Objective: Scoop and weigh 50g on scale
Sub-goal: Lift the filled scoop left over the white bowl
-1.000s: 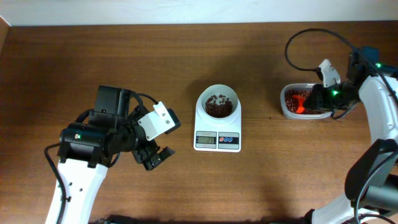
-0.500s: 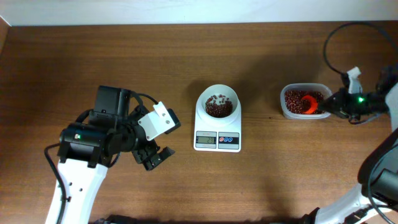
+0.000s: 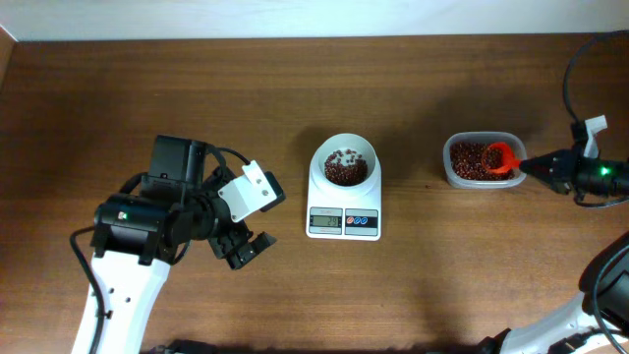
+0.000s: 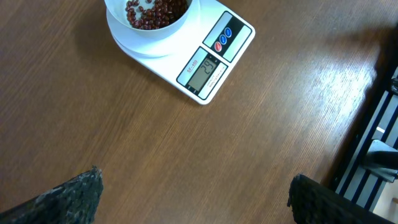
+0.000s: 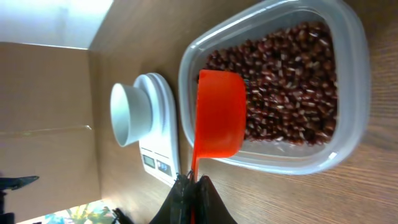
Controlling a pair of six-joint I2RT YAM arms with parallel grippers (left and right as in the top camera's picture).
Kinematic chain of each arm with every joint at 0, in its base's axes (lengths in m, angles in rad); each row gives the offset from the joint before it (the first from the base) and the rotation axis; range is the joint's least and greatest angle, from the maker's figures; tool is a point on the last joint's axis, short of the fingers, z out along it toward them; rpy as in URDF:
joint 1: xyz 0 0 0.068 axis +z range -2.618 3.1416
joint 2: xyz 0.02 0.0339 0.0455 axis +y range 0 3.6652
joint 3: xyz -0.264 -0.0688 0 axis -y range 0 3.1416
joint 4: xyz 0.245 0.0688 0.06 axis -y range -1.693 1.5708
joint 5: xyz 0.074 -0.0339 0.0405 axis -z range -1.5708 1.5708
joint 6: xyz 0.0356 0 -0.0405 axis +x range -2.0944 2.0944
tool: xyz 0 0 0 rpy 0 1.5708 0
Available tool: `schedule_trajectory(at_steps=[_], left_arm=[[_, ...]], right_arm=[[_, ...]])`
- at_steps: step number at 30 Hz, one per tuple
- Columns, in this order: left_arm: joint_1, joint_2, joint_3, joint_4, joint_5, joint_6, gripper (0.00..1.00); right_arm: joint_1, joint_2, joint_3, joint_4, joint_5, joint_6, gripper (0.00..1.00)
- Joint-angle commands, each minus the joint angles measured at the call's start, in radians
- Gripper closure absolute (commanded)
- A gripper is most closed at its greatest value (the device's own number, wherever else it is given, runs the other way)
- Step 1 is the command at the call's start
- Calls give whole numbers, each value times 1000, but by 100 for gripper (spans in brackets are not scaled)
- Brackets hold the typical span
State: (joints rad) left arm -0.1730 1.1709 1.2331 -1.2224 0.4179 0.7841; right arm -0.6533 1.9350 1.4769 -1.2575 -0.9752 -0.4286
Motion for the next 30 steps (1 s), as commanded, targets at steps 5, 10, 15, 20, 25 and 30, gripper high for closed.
schedule_trajectory(at_steps=[5, 10, 15, 20, 25, 30], left_arm=[[-3, -3, -5, -2, 4, -12, 1], [-3, -3, -5, -2, 4, -12, 1], [-3, -3, -5, -2, 4, -12, 1], [-3, -3, -5, -2, 4, -12, 1], [-3, -3, -5, -2, 4, -12, 1], [-3, -3, -5, -2, 4, -12, 1]], right_arm=[[30, 3, -5, -37, -138, -51, 96], [143, 3, -5, -32, -177, -55, 96], [301, 3, -5, -5, -231, -54, 96], [440, 3, -5, 32, -252, -41, 96], [548, 3, -5, 61, -256, -16, 96], [615, 3, -5, 134, -249, -1, 96]])
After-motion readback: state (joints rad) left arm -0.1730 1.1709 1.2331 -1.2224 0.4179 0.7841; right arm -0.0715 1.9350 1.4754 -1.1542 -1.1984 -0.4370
